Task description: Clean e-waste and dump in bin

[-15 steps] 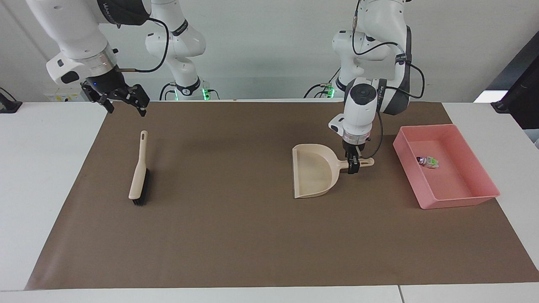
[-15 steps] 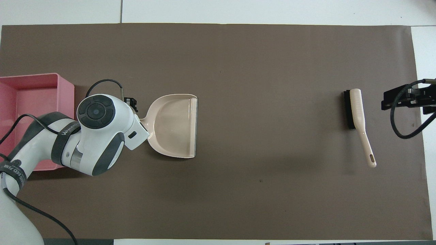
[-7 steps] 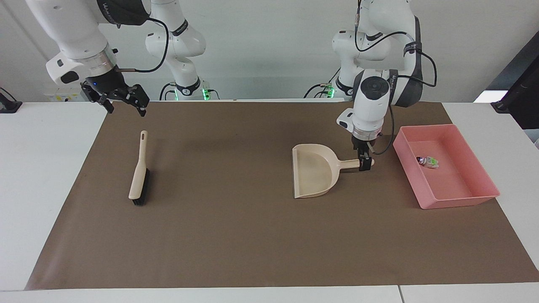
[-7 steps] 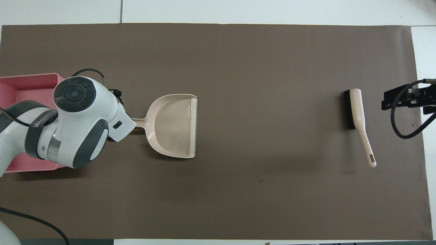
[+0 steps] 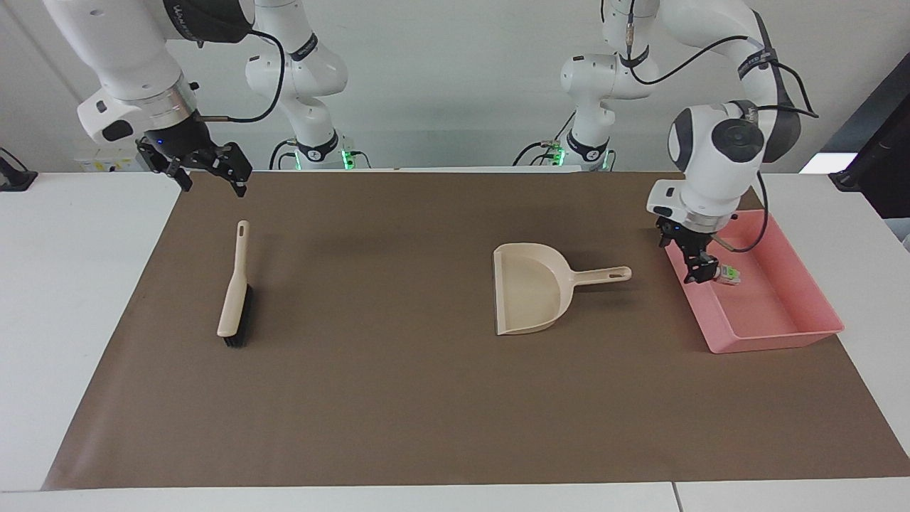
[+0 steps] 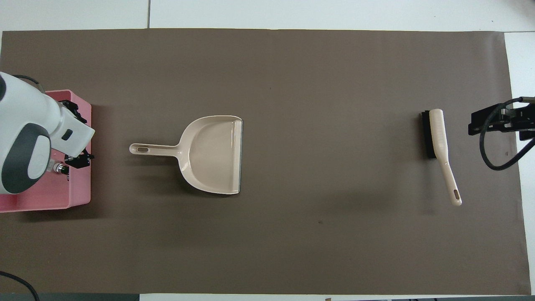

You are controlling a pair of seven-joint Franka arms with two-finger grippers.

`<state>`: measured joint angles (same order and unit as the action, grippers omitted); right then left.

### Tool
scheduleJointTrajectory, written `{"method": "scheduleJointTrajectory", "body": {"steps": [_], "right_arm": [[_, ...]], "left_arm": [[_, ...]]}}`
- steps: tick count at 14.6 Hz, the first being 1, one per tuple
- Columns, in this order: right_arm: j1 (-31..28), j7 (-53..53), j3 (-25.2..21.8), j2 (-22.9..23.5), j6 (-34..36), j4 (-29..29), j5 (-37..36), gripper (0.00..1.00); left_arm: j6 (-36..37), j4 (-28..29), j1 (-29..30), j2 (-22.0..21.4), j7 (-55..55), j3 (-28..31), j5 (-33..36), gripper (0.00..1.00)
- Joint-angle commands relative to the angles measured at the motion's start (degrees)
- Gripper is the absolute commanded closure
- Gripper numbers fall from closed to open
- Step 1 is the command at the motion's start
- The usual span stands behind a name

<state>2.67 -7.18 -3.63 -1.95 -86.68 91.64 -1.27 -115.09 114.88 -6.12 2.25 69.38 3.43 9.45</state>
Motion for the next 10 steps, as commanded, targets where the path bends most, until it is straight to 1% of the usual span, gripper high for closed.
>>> {"method": "scheduleJointTrajectory", "body": {"steps": [1, 2, 4, 6, 8, 10], "right_arm": [[-0.6, 1.1, 0.2, -0.1, -0.3, 0.0, 0.3, 0.01], [-0.6, 1.1, 0.2, -0.1, -0.4, -0.1, 0.3, 0.01], [-0.6, 1.2, 0.2, -0.1, -0.5, -0.1, 0.3, 0.01], [-0.6, 1.2, 0.2, -0.1, -0.4, -0.1, 0.3, 0.01], [-0.6, 1.2, 0.2, -0.1, -0.4, -0.1, 0.3, 0.01], [-0.6, 1.2, 0.2, -0.1, -0.4, -0.1, 0.3, 0.01]], "left_arm": [[2.9, -1.7, 6.2, -0.3, -0.6, -0.4, -3.1, 0.00], [3.5, -1.9, 7.9, -0.3, -0.7, -0.4, -4.9, 0.00], [4.3, -2.8, 9.7, -0.8, -2.6, -0.4, -5.8, 0.00], [6.6, -4.5, 9.6, -2.2, -10.6, -0.4, -5.8, 0.00], [12.7, -8.4, 8.8, -2.4, -17.2, -0.4, -5.8, 0.00], [18.5, -12.8, 8.0, -2.4, -26.3, -1.1, -5.8, 0.00]]}}
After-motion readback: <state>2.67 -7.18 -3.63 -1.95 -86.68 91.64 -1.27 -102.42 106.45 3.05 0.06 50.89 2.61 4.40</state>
